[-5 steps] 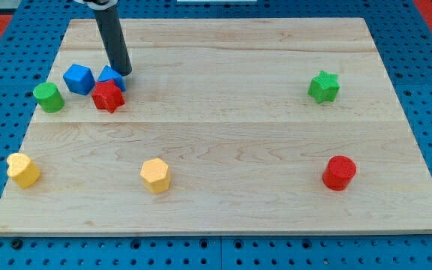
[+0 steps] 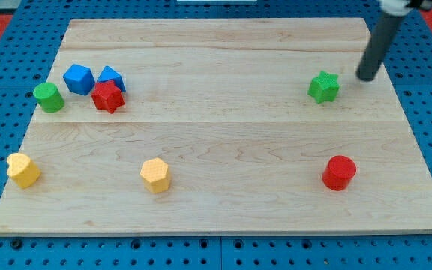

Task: Slide the green star towards the center of the b board

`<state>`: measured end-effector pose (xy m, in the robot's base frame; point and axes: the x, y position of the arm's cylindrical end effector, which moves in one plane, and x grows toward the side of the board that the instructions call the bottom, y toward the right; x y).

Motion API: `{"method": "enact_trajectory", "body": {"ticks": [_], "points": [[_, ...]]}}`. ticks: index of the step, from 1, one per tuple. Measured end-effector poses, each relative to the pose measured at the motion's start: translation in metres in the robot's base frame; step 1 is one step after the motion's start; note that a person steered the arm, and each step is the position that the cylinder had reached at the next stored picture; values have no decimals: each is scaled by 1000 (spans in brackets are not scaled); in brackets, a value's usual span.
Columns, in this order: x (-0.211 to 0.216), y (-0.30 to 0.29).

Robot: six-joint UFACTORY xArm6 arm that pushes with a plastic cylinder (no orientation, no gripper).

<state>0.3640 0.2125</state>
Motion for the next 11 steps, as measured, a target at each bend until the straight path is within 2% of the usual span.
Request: {"method": "enact_trajectory", "body": {"ticks": [1,2,3,8,10,11], "points": [[33,-117],[40,-207],[38,-261],[10,-185],[13,-69],[22,-32]]}}
